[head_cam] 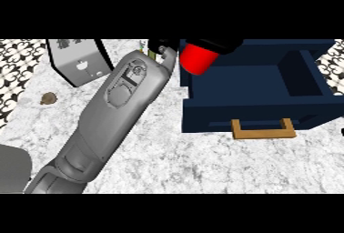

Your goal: Pick up the can, place it into the drawer and close the drawer

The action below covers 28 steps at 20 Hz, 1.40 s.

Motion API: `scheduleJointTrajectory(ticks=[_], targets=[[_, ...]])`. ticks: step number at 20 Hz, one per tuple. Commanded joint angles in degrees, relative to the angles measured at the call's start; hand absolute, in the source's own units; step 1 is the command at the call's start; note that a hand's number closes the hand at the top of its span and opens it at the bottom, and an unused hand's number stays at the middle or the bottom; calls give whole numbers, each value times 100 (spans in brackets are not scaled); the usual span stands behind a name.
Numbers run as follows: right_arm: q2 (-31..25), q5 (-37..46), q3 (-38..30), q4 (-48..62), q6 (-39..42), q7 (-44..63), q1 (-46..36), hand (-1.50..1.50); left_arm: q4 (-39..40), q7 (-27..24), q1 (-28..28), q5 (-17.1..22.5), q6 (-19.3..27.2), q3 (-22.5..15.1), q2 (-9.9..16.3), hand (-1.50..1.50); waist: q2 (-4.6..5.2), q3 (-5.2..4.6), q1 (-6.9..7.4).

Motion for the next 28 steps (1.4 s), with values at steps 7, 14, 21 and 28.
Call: scheduleJointTrajectory(ticks=[7, 14, 21, 28], targets=[[-20, 2, 41, -39, -108, 240, -358, -150, 1640, -690, -913, 807, 478, -564, -2, 150, 41, 1, -130], [-124, 156, 155, 44, -241, 493, -715, -150, 2661, -757, -1876, 1137, 387, -506, -2, 150, 73, 4, -185], [-72, 313, 137, 437, -152, 14, -673, -150, 2968, -1016, -1816, 1741, 671, -1158, -2, 150, 87, 11, -281], [-87, 296, 344, 280, -155, 333, -853, -150, 3064, -1271, -1630, 2073, 1154, -1805, -2, 150, 109, 12, -449]])
